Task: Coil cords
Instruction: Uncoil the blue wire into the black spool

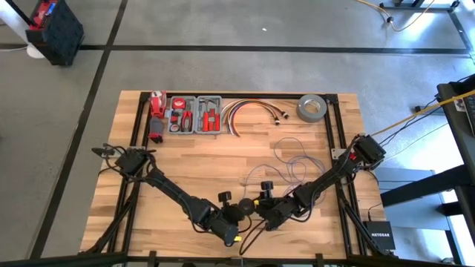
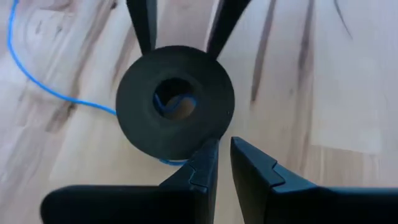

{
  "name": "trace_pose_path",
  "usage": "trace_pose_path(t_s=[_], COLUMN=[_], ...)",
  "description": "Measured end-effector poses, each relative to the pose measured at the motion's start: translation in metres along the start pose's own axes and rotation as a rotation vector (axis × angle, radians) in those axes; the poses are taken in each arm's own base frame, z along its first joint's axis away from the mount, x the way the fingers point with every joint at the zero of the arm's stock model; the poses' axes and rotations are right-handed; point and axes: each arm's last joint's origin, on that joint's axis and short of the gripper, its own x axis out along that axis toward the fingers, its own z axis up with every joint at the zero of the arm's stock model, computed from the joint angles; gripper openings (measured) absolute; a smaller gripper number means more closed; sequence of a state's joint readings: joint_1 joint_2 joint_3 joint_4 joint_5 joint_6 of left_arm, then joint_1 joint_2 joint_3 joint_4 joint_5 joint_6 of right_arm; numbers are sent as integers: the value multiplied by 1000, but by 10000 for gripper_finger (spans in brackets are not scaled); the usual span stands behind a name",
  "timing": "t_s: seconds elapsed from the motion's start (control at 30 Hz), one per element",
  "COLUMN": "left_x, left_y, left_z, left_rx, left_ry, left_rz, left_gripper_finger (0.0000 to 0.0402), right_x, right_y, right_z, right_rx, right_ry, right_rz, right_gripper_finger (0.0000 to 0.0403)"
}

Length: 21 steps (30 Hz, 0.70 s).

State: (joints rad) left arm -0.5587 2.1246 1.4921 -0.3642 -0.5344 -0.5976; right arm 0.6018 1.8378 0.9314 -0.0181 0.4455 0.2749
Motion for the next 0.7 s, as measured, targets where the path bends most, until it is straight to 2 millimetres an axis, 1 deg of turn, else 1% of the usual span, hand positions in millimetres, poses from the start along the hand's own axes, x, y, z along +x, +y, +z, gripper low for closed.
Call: trace_pose_path(t_s=[0.07, 0.2, 0.33, 0.47, 0.57, 0.63, 0.7], left_x=[1, 5, 5, -1, -6, -8, -9], left_y=[4, 15, 23, 21, 17, 12, 5], left_z=[1, 3, -4, -12, -15, -14, -11], left_rx=[-11, -13, -25, -18, -6, 4, 32], left_ry=[-5, 6, 81, 131, 132, 106, 65], left_rz=[34, 105, 163, 183, 175, 147, 104], left_gripper_finger=[40, 40, 40, 40, 40, 40, 40], right_x=[1, 4, 7, 7, 6, 2, -8], right_y=[1, 7, 9, 9, 11, 10, 13], right_z=[1, 4, 4, 2, 1, 2, 11], right_rx=[11, 35, 44, 59, 55, 56, 48], right_ry=[-15, -44, -49, -26, 9, 59, 62], right_rz=[15, 110, 159, 168, 224, 234, 238], right_gripper_finger=[181, 181, 181, 181, 181, 181, 181])
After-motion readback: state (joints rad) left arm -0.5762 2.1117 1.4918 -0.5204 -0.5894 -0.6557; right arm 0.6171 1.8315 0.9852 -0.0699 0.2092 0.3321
